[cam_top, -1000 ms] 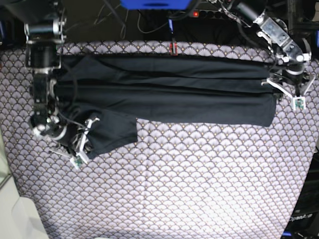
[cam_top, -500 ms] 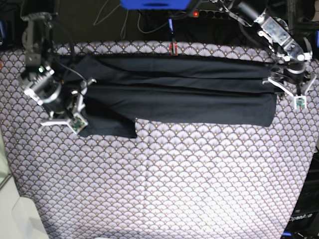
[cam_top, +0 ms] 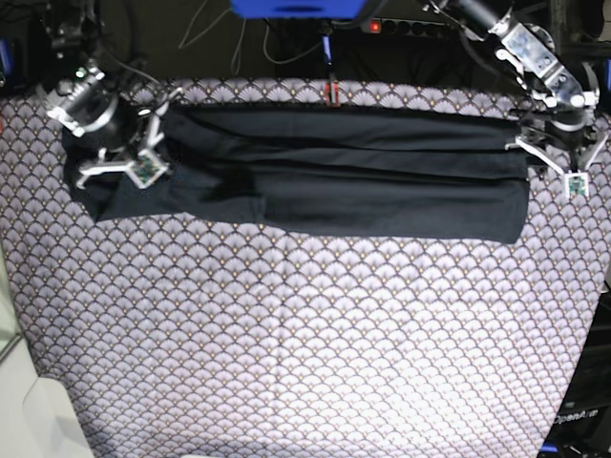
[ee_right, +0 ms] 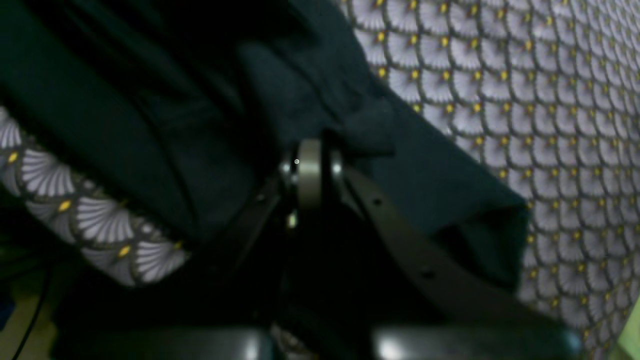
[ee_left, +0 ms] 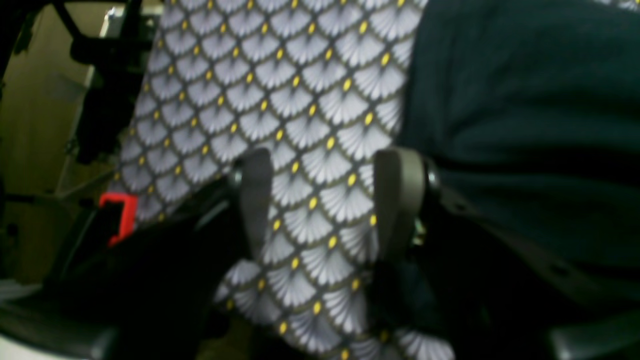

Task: Fold the T-shirt properly
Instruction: 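Fold the sleeve end inward with the right gripper and release it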

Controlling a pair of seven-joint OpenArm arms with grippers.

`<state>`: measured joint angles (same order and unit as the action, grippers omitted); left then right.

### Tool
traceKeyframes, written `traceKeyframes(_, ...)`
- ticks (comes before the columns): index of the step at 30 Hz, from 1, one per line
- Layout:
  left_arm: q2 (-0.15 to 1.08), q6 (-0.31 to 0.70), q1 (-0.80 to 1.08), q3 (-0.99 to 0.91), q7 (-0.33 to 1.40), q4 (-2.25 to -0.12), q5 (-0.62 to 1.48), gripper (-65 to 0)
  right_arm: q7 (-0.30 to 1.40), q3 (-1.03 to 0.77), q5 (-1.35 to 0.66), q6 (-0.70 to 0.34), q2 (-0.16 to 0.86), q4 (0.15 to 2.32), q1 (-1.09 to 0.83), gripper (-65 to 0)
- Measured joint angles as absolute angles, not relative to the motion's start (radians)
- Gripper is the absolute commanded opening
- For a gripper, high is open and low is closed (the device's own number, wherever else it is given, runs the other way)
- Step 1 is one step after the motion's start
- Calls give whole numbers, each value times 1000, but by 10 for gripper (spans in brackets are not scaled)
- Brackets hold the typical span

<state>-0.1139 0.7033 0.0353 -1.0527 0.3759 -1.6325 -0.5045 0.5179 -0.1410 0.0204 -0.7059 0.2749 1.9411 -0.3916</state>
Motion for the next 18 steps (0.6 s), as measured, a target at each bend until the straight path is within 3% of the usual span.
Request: traceKeyframes(18, -98, 704, 33, -1052, 378, -1632, -505, -325, 451, -221, 22, -703, 287, 1938, -477, -650)
